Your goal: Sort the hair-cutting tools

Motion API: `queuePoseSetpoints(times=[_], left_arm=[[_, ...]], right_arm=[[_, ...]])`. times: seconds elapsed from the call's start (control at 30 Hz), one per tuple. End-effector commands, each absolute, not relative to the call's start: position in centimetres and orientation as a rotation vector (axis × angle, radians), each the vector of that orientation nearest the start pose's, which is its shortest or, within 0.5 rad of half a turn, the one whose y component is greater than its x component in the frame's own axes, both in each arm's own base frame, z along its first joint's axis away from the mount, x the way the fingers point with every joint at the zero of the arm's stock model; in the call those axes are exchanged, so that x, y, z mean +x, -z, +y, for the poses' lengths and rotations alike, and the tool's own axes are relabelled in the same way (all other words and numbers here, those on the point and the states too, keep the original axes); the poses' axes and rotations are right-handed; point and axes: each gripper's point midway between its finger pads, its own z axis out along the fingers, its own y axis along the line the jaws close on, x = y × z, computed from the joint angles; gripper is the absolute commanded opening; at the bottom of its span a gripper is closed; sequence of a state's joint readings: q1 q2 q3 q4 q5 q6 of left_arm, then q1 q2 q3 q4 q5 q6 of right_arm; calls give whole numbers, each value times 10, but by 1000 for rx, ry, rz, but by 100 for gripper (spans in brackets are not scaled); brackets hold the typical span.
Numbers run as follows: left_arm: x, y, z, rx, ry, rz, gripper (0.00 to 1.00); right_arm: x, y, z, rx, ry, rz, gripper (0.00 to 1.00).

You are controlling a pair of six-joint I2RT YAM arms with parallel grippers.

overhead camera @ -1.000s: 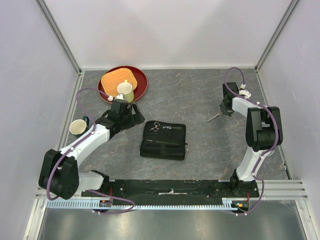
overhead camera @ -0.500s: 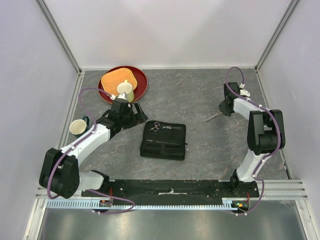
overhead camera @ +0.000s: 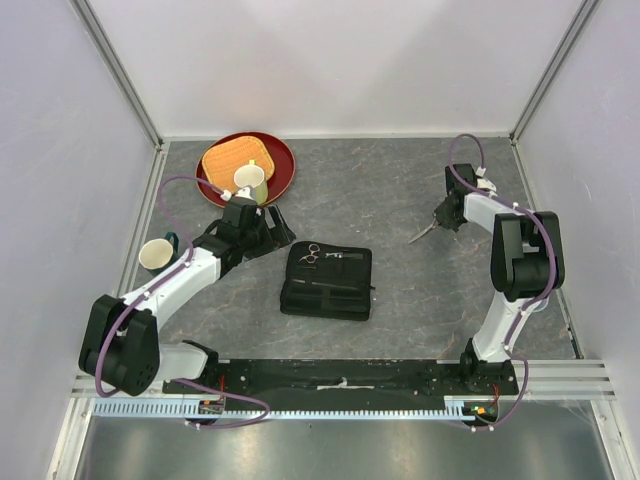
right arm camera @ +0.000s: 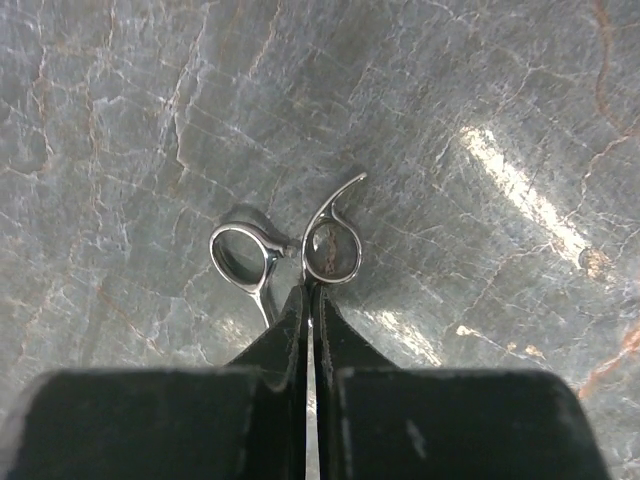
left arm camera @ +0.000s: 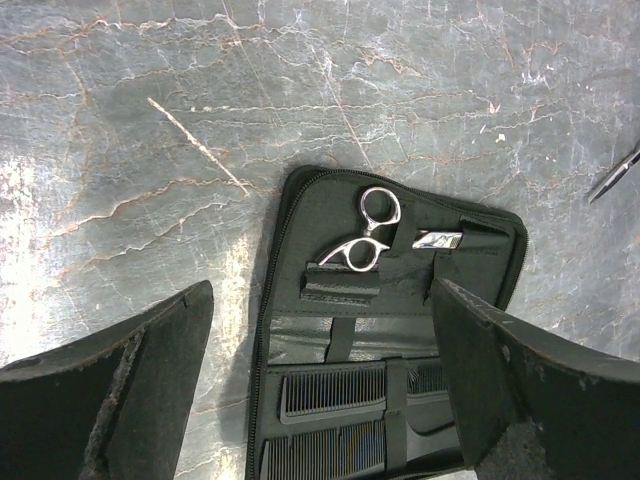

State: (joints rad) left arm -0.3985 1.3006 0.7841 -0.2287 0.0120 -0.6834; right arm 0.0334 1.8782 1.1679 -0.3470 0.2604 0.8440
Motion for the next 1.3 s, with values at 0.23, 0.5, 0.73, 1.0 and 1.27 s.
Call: queuePoseSetpoints(times=[0.23,0.5,0.73,1.0,1.27], left_arm=[[322,-123,-184,-220,693,2290,95],[317,-137,-223,-63,951,2235,93],[296,-160,-271,118,1284,2122,90],[270,-188,-319,300,1407,1976,94],[257,-176,-344,359,1453,2014,86]], right_arm=[[429,-50,9,999,-78,2321,0],[406,-98,31,907,-269,2298,0],[371,-140,94,763,-508,2280,0],[341,-179,182,607,-652,2228,0],[328,-196,222,516,-729,2227,0]])
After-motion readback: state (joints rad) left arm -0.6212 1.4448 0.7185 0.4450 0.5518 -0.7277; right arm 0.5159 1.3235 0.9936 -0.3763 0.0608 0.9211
